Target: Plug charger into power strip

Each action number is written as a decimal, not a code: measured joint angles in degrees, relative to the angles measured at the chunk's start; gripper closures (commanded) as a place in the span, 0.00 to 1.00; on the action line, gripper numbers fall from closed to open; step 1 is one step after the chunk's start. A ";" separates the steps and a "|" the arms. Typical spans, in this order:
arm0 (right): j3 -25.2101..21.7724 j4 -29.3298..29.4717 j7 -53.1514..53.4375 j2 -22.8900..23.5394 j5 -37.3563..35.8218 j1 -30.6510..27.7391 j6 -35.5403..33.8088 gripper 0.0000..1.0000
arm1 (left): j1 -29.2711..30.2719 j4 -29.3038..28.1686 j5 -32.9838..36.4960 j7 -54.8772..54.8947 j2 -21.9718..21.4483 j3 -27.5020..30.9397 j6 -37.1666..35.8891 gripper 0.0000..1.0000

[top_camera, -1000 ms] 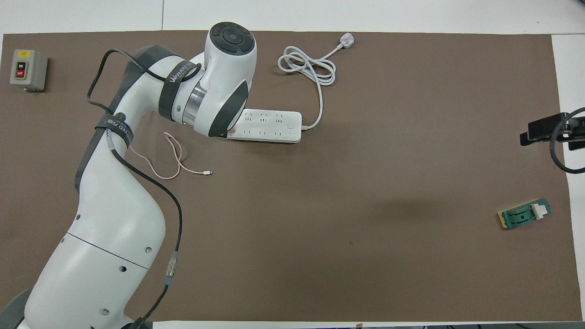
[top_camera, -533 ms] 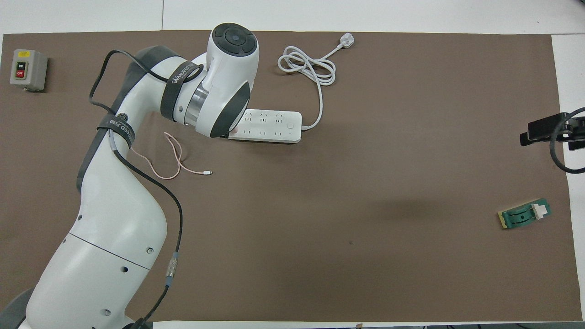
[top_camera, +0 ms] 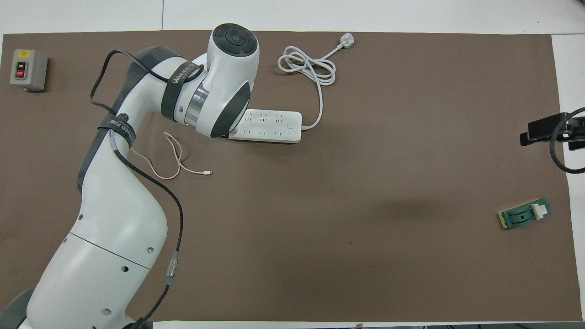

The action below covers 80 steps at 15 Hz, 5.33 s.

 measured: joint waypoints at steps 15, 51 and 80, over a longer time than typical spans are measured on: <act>0.00 0.00 0.00 0.00 0.00 0.00 0.00 0.00 | -0.02 -0.01 0.00 0.00 0.46 -0.03 0.27 1.00; 0.00 0.00 0.00 -0.01 0.00 0.00 0.00 0.00 | 5.67 -5.21 -5.26 26.58 -16.21 1.09 0.42 0.00; -0.29 0.01 -0.01 -0.04 -1.11 -0.89 2.80 0.00 | 28.02 -30.60 -8.68 101.35 -43.22 0.93 1.09 0.00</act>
